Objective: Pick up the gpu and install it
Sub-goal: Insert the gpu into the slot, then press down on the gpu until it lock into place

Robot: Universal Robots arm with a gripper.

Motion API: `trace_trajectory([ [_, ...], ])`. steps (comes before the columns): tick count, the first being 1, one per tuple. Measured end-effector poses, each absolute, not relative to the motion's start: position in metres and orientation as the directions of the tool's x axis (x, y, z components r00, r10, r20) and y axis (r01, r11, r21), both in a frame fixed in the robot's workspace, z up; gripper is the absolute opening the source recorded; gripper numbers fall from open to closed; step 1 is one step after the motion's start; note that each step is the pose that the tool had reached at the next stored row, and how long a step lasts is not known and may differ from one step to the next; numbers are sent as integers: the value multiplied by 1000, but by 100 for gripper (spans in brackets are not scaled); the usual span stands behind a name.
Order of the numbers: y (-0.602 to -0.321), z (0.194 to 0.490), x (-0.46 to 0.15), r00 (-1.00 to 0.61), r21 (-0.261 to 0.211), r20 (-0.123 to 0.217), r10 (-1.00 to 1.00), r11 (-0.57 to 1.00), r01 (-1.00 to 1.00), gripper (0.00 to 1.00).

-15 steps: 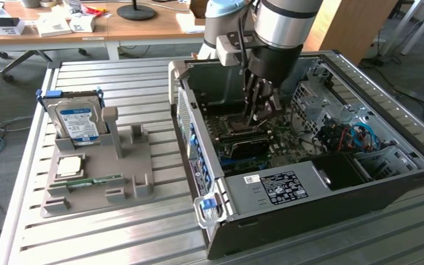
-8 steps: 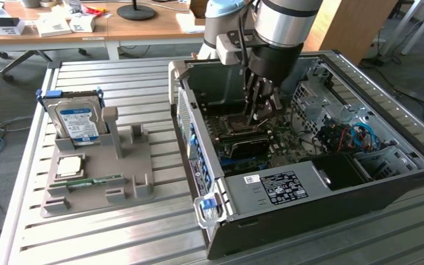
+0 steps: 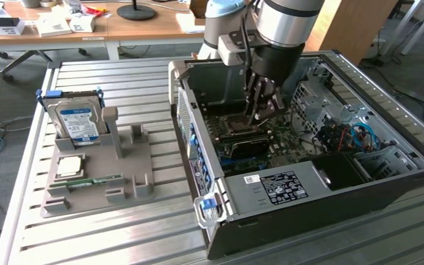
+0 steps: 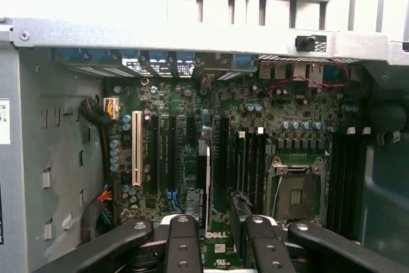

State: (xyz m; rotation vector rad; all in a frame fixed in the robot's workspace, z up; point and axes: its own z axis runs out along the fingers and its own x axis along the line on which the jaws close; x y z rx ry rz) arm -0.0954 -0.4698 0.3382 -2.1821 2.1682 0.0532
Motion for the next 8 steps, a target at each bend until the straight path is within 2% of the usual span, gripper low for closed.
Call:
trace_trajectory([
  [8, -470, 338, -95, 8, -22, -70, -997, -7, -1000, 33],
])
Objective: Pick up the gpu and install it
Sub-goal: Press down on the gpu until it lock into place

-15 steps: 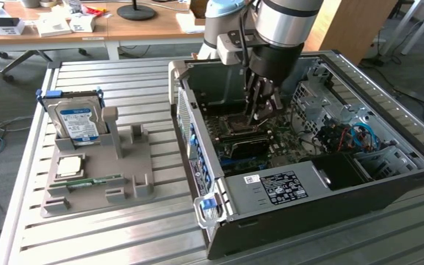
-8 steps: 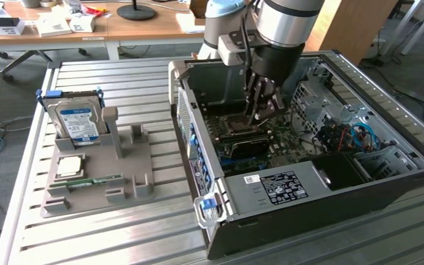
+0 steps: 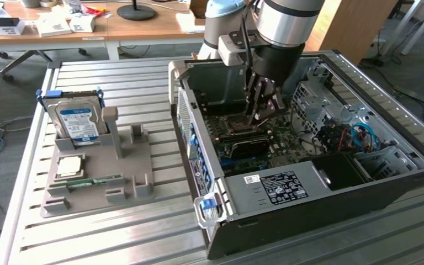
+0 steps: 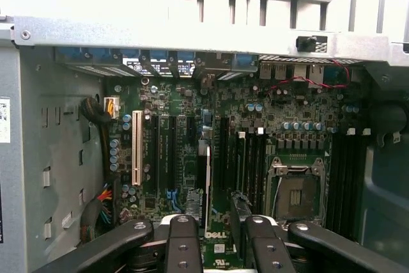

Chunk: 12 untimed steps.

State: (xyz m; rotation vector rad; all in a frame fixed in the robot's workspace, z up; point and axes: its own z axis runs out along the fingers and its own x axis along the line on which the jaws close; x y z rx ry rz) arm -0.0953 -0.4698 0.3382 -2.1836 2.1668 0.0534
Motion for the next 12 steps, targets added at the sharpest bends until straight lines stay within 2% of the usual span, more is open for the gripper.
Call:
trace_trajectory([
  [7, -470, 338, -95, 8, -22, -70, -997, -7, -1000, 32],
  [9, -470, 338, -95, 8, -22, -70, -997, -7, -1000, 20],
  [10, -470, 338, -95, 8, -22, -70, -997, -7, -1000, 20],
  [12, -470, 338, -95, 8, -22, -70, -997, -7, -1000, 11],
])
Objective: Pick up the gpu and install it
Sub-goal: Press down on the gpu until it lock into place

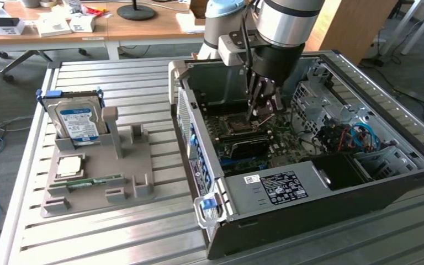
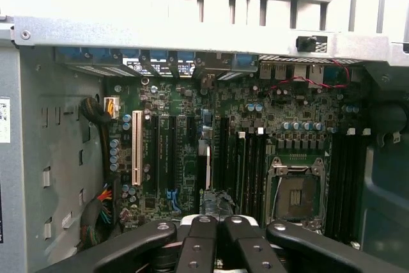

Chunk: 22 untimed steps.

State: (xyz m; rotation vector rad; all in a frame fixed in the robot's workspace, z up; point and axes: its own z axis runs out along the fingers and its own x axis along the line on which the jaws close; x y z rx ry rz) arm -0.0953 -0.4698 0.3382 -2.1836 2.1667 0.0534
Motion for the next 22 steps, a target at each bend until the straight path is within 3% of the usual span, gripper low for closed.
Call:
trace_trajectory([
  [22, -470, 308, -95, 8, -22, -70, -997, -7, -1000, 11],
])
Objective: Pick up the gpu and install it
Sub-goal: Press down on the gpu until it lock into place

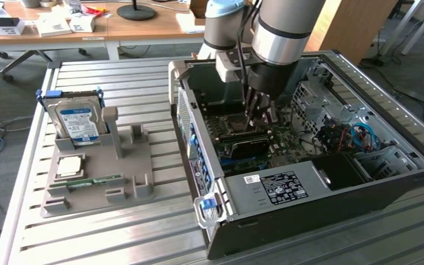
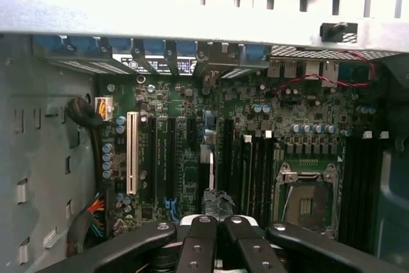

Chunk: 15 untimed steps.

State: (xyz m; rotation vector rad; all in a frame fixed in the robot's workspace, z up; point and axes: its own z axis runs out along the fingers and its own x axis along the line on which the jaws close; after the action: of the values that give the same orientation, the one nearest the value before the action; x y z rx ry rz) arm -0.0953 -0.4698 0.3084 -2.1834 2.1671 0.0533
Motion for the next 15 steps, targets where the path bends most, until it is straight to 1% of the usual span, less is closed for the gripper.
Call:
trace_trajectory([
  [6, -470, 305, -95, 8, -22, -70, -998, -7, -1000, 11],
  [15, -459, 299, -97, 8, -22, -70, -998, -7, -1000, 11],
])
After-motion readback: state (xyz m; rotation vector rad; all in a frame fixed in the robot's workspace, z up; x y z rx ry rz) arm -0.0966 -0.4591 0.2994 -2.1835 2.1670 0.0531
